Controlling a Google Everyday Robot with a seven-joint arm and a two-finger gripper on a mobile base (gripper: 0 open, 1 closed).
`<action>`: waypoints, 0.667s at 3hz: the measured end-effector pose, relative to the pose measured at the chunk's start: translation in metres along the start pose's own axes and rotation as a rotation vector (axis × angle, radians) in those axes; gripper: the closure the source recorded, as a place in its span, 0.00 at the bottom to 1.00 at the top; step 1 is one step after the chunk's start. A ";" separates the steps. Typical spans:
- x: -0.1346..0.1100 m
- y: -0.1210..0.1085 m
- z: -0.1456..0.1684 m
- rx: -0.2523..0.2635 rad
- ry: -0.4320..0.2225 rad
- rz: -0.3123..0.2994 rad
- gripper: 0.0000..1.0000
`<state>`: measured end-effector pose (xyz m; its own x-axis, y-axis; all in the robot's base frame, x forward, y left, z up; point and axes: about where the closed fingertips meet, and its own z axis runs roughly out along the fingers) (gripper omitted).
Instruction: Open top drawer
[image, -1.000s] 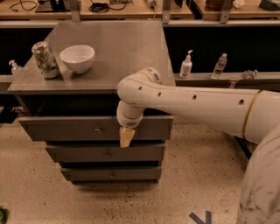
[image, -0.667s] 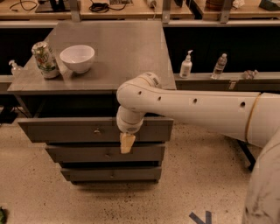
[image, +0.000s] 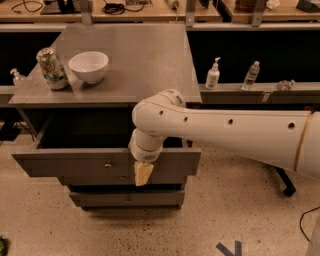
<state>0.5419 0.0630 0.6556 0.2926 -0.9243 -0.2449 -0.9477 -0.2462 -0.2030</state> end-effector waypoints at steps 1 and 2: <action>0.000 0.000 0.000 0.000 0.000 0.000 0.28; -0.015 0.025 -0.020 -0.008 -0.041 -0.028 0.29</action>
Offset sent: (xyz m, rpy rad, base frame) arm -0.1448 0.0073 0.0838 0.1564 0.0408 0.1683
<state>0.5109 0.0650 0.6729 0.3237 -0.9044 -0.2781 -0.9401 -0.2741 -0.2028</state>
